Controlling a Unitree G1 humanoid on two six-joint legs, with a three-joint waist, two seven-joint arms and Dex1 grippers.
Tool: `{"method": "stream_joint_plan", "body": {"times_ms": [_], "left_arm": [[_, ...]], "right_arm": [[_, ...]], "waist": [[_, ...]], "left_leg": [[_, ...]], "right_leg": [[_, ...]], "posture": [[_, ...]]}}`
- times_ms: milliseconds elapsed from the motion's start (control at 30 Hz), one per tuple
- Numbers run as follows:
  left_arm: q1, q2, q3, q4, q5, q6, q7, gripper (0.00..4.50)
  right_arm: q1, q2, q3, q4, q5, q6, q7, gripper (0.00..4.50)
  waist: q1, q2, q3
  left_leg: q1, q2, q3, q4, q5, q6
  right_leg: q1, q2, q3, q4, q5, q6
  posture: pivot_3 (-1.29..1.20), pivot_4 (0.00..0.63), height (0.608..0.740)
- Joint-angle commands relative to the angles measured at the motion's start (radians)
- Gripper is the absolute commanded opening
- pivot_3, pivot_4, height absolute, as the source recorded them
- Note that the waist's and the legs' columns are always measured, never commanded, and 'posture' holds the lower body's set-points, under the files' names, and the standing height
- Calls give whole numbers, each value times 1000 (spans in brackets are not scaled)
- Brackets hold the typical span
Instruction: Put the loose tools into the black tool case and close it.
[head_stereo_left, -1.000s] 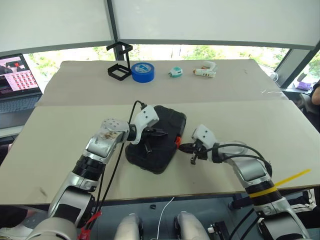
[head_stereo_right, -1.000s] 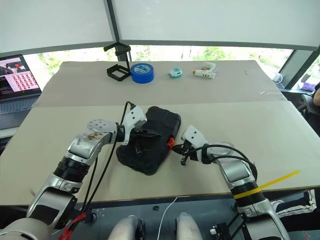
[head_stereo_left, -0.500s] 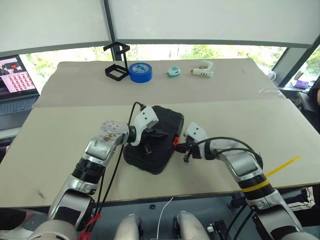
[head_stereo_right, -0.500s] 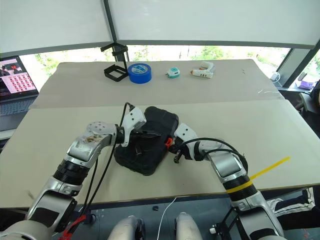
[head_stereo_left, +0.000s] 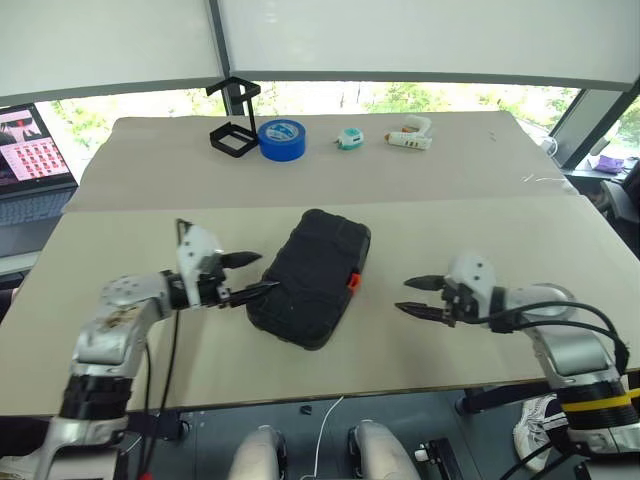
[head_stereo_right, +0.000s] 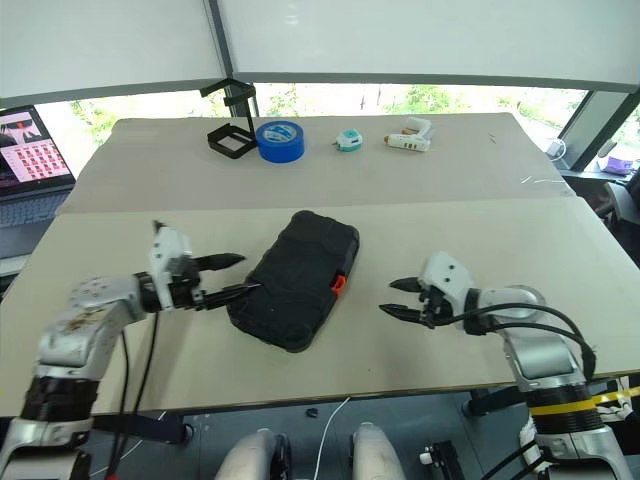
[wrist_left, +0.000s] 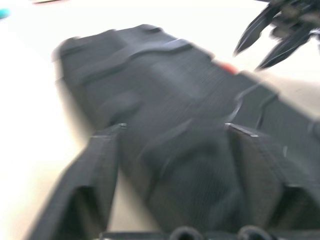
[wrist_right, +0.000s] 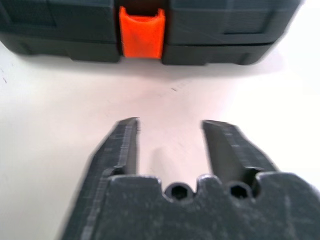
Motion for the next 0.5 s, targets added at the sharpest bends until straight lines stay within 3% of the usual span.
{"method": "stream_joint_plan", "body": {"times_ms": [33,200,500], "left_arm": [[148,53,145,-11,32,-147,30,4500],[320,59,232,28,85,-265,96,4500],[387,52,262,30,80,-305,173,4500]], "right_arm": [[50,-27,-101,68,69,-192,83,4252],[67,-23,-146,147,110,-266,112,4417],[63,-19,-126,197,78,-354,96,4417]], "waist": [[1,0,0],[13,-1,1],[32,-1,1]], "left_leg": [[0,0,2,-1,0,0],[1,-1,6,-3,0,1],[0,0,9,-3,-1,0]], "right_leg": [[0,-1,0,-1,0,0],[0,-7,0,-3,0,1],[0,-9,0,-9,1,1]], "posture": [[0,150,740],[0,150,740],[0,150,740]]}}
